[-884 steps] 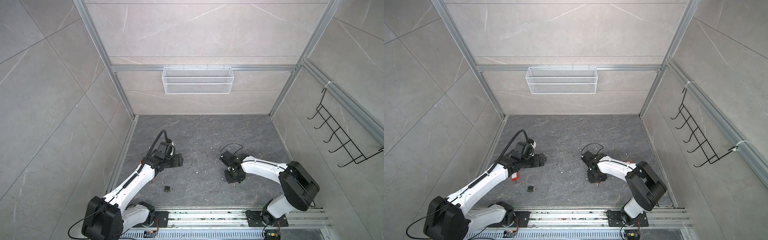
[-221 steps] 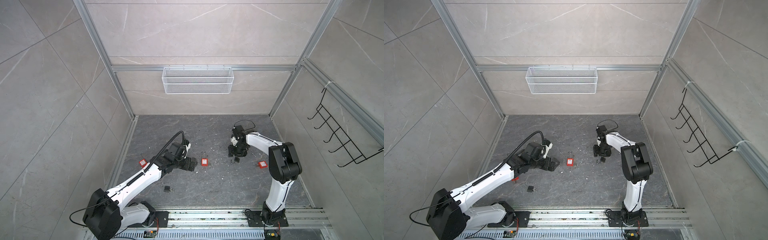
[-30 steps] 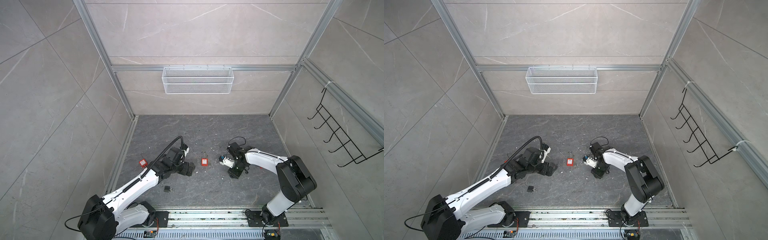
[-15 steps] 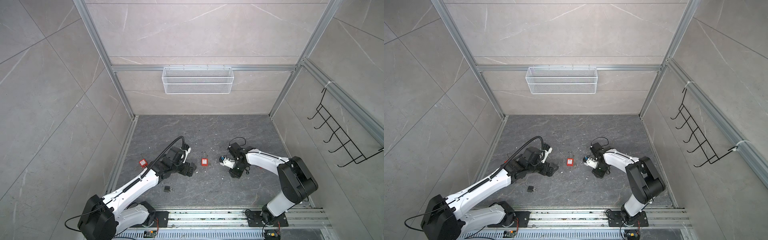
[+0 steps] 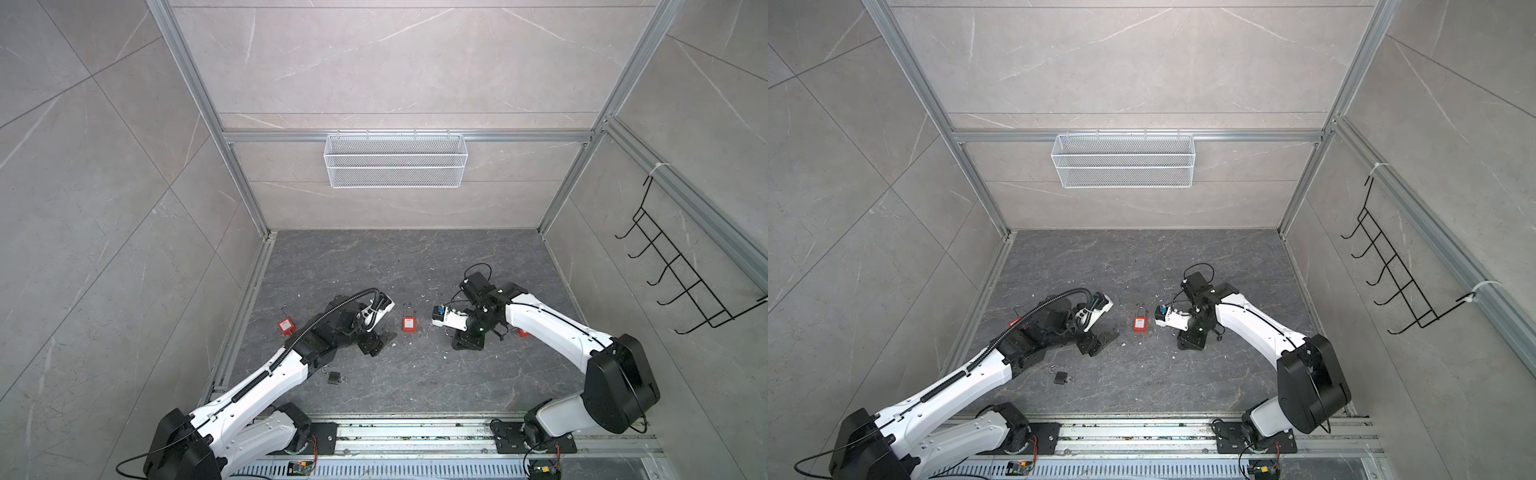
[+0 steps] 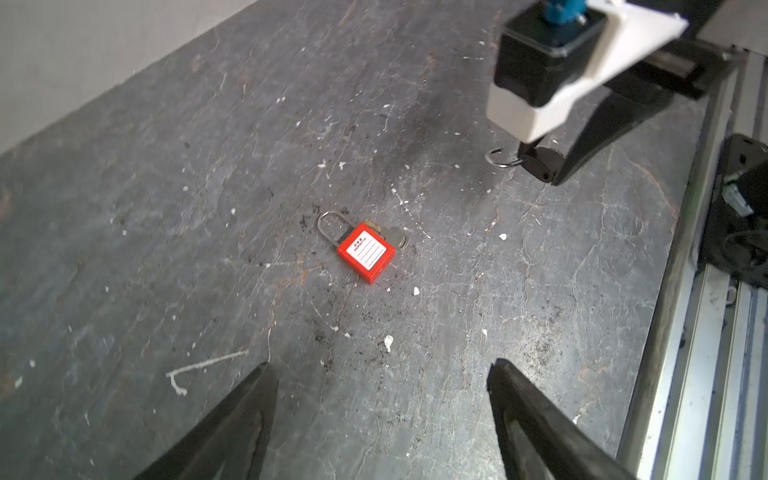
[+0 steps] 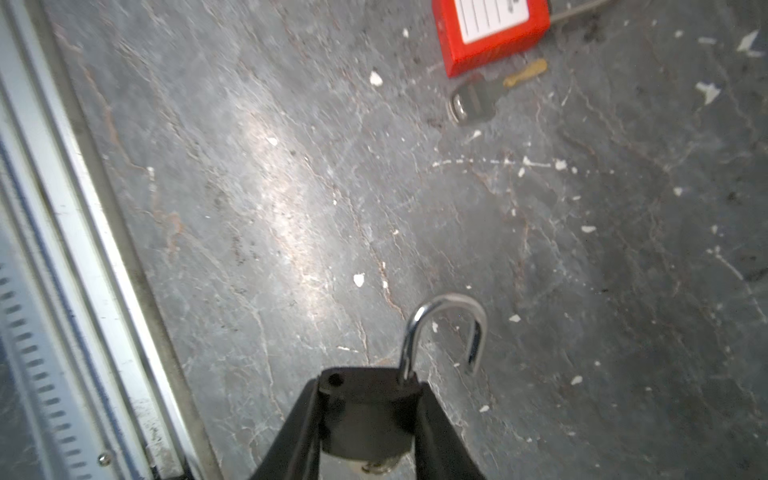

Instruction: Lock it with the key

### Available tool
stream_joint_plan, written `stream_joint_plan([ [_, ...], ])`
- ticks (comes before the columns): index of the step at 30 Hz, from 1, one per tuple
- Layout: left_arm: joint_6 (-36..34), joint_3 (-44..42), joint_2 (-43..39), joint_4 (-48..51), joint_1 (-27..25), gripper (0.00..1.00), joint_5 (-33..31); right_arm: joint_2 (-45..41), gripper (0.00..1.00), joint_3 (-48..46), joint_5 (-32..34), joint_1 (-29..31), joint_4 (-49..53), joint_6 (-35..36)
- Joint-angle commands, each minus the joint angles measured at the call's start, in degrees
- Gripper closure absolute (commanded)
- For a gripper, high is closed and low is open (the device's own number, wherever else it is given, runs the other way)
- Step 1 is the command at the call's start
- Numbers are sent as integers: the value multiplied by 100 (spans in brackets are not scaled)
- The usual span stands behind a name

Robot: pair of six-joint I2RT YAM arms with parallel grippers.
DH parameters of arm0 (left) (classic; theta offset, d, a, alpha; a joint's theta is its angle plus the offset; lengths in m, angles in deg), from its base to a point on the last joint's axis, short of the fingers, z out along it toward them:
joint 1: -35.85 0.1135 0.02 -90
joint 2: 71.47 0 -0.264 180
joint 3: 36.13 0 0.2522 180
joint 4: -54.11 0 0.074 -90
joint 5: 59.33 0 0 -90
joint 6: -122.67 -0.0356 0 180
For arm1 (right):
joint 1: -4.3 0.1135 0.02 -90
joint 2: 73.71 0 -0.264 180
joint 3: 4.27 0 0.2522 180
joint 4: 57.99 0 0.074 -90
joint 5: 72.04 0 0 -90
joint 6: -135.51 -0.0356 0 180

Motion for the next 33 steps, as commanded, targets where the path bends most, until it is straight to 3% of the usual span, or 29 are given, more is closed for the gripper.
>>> stream_joint_plan([
  [1,-1314,-229,-250,-766,-55,24,638,88,73,430,-780,58,768,358],
  [7,-3132,-745,-500,-1577,-635,32,581,178,73,839,-1146,108,1196,385],
  [11,-4096,-699,-92,-2051,-1154,34,-30,255,73,911,-1164,227,1271,285],
  [16,-4844,-441,485,-2398,-1425,36,-193,380,73,1003,-1222,405,1411,133],
  [33,-5057,85,1287,-2351,-1755,53,101,398,75,1202,-1493,730,1572,-185],
])
